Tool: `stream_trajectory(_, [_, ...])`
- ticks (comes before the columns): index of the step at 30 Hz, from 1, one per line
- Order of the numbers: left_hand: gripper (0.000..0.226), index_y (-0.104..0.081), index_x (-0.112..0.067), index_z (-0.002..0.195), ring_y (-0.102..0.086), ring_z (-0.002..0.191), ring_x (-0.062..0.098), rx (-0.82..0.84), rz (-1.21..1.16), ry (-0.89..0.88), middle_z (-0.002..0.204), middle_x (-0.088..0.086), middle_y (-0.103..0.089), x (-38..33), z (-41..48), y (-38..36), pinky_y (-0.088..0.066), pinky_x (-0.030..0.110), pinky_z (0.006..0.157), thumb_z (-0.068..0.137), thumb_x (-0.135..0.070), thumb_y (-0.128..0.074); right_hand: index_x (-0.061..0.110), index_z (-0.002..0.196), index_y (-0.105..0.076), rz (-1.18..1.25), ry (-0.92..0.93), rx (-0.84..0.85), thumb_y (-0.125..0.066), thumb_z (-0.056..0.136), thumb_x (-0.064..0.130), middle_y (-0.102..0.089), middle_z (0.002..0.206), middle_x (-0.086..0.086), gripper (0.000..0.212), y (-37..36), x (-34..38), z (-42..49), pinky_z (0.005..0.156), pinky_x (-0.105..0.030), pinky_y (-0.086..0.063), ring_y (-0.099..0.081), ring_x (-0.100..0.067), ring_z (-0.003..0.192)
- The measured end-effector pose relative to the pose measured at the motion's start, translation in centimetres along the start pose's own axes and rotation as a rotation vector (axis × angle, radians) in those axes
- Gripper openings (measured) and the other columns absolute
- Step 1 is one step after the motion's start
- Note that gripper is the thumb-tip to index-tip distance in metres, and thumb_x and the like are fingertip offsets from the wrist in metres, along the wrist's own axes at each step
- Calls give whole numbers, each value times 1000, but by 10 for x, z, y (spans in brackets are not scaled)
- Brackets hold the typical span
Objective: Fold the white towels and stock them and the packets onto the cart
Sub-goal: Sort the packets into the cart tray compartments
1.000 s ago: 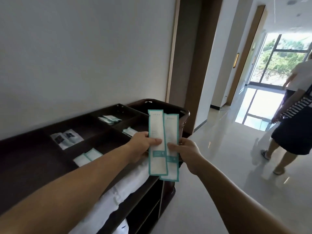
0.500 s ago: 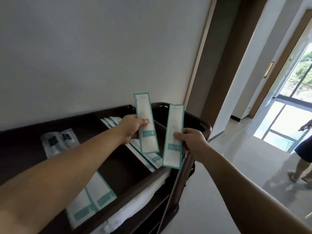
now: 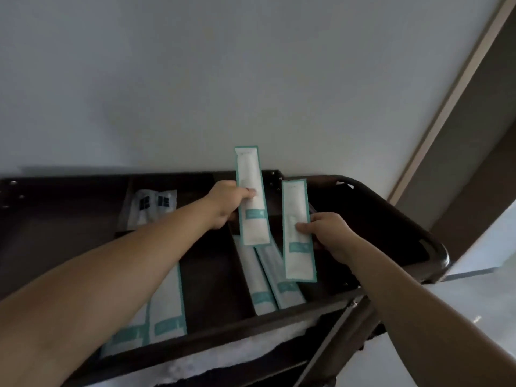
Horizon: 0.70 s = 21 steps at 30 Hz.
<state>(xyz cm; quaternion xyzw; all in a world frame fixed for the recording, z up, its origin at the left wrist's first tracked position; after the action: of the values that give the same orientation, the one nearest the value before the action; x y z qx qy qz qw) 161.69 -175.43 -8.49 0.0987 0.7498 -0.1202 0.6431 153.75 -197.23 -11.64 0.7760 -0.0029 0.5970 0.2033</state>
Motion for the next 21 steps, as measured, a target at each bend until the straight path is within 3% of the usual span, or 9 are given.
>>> stream_trajectory(2, [8, -65, -4, 99, -67, 83, 27, -56, -15, 2, 94, 12, -69, 1, -5, -10, -56, 42, 78, 92, -3, -63, 5, 82, -71, -94, -9, 89, -79, 81, 8, -74, 81, -10, 10, 3, -7, 4, 60, -31, -56, -72, -21, 66])
stream_trajectory(5, [10, -66, -5, 101, -68, 84, 29, -147, 5, 23, 94, 13, -71, 5, -10, -23, -57, 48, 81, 91, -5, -65, 4, 79, -71, -260, -4, 174, -82, 79, 9, -73, 77, -9, 13, 4, -18, 8, 65, -31, -57, -70, -21, 67])
stream_trajectory(7, [19, -65, -4, 109, -68, 83, 29, -205, -4, 37, 96, 13, -71, 8, -14, -29, -58, 44, 73, 90, -7, -66, 4, 81, -70, -333, 1, 214, -83, 79, 11, -71, 78, -8, 15, 2, -24, 10, 62, -28, -54, -68, -21, 69])
stream_trajectory(10, [12, -67, -8, 102, -69, 80, 26, -253, -17, 56, 95, 11, -72, 15, -23, -36, -55, 36, 64, 90, -6, -65, 3, 79, -66, -360, -18, 263, -83, 79, 10, -66, 73, -7, 18, -3, -31, 11, 54, -26, -49, -62, -19, 63])
stream_trajectory(17, [8, -66, -9, 99, -68, 80, 23, -296, 11, 52, 91, 8, -71, 16, -40, -37, -54, 35, 63, 91, -7, -65, 2, 101, -66, -317, -203, 410, -73, 87, 5, -72, 85, -9, 15, -10, -45, 15, 52, -29, -55, -70, -19, 68])
stream_trajectory(21, [13, -65, -11, 105, -69, 88, 25, -277, 41, 38, 98, 8, -71, 8, -40, -31, -55, 38, 67, 92, -9, -64, 5, 100, -64, -428, -174, 405, -75, 87, 11, -70, 89, -9, 18, -10, -43, 14, 51, -29, -54, -69, -20, 72])
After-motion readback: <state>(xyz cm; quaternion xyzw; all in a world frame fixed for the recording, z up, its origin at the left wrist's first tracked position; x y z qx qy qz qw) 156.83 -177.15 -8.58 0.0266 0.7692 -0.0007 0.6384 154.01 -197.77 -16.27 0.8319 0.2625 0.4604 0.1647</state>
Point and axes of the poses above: each hand's wrist, its own z-axis towards the middle knuckle, its own y-axis out of the back of the hand, x = y × z, the point moved 3 cm from there along z, towards the middle knuckle
